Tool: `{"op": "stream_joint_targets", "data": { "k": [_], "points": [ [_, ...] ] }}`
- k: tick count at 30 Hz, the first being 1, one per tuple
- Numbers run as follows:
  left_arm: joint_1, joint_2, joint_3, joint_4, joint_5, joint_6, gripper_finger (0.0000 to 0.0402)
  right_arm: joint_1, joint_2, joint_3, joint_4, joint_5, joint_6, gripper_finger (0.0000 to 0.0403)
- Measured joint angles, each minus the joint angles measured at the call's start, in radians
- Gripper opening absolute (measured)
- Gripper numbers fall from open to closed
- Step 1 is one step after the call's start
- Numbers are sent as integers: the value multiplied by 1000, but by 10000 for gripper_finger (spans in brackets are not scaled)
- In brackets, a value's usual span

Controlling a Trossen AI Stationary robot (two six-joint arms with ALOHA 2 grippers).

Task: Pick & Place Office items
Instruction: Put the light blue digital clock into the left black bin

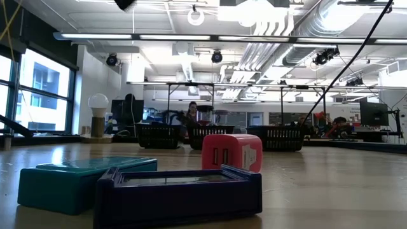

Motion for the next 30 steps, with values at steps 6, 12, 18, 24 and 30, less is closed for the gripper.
{"op": "stream_joint_targets", "data": {
  "k": [6,12,18,24,30],
  "points": [
    [0,0,0,24,-32,-16,338,0,0,0,-2,0,0,243],
    [-2,30,-2,26,-55,57,339,0,0,0,0,-2,32,243],
    [-4,109,-3,46,-54,18,336,0,0,0,2,-9,86,243],
    [-11,166,-3,45,-54,21,332,4,0,0,24,-42,90,243],
    [-10,178,-3,45,-81,22,332,6,0,0,45,-56,90,243]
  ]
}}
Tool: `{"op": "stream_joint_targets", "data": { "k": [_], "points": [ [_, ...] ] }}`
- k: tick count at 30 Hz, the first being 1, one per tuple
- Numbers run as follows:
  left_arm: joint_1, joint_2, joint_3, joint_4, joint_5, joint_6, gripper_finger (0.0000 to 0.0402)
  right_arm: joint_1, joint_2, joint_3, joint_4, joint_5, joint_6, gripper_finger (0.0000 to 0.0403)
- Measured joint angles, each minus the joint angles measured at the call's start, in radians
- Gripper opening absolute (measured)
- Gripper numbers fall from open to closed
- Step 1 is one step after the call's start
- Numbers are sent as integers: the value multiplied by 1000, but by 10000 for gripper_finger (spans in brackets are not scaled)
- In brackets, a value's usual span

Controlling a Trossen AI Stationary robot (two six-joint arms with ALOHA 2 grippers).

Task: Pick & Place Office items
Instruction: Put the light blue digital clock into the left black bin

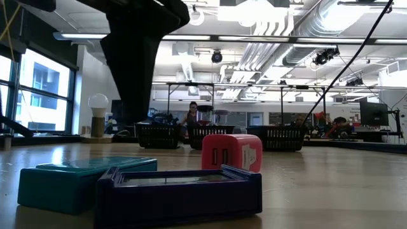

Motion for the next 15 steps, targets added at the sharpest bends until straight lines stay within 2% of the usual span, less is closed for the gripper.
{"op": "stream_joint_targets", "data": {
  "k": [5,15],
  "points": [
    [0,0,-3,6,-47,0,332,0,0,0,4,-2,-3,243],
    [17,25,-7,22,-45,-8,332,0,0,0,5,-4,-3,243]
  ]
}}
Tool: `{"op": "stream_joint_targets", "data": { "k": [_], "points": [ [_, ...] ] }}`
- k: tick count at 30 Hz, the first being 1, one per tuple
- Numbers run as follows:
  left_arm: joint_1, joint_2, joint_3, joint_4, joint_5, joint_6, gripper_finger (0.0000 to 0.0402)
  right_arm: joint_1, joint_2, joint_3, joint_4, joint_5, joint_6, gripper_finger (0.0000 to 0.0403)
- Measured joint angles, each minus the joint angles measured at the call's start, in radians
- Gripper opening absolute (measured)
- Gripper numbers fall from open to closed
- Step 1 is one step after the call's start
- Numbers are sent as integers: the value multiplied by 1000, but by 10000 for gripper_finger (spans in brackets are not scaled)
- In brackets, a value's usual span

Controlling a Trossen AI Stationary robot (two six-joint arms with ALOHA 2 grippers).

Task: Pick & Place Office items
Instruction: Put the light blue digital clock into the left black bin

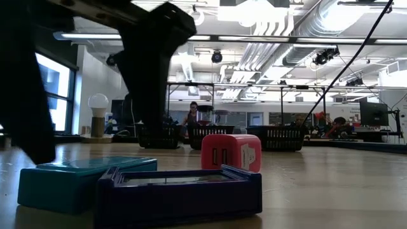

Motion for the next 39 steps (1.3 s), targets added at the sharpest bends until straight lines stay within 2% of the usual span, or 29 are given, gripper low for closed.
{"op": "stream_joint_targets", "data": {
  "k": [17,39],
  "points": [
    [48,44,0,-2,70,51,332,0,0,0,4,-3,-8,243],
    [61,44,-4,-63,68,47,332,13,0,0,4,0,-8,243]
  ]
}}
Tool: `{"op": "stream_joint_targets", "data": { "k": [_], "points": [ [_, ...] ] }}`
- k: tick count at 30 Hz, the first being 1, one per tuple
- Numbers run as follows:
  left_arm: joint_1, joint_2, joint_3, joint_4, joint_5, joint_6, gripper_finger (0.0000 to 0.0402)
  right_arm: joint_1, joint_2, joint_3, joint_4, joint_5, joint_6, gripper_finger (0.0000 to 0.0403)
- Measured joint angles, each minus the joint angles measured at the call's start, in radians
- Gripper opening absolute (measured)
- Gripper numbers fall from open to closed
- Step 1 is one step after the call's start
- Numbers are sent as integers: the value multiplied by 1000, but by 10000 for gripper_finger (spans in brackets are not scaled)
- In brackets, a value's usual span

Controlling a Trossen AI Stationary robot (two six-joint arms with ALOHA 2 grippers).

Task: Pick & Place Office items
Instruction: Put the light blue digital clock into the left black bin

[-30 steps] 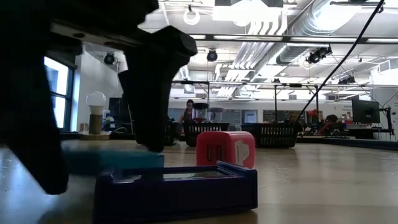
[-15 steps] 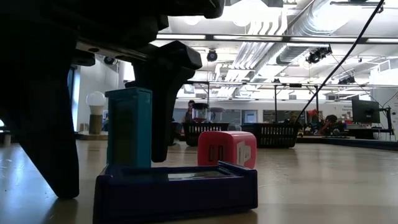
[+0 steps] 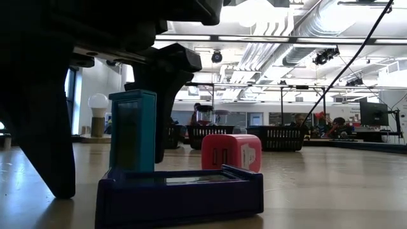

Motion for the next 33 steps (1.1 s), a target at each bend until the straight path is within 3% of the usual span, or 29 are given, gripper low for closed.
{"op": "stream_joint_targets", "data": {
  "k": [15,33],
  "points": [
    [-6,-49,-3,-67,-26,19,332,0,0,0,0,9,-16,243],
    [43,-97,-2,-22,-19,64,322,0,0,0,0,9,-45,243]
  ]
}}
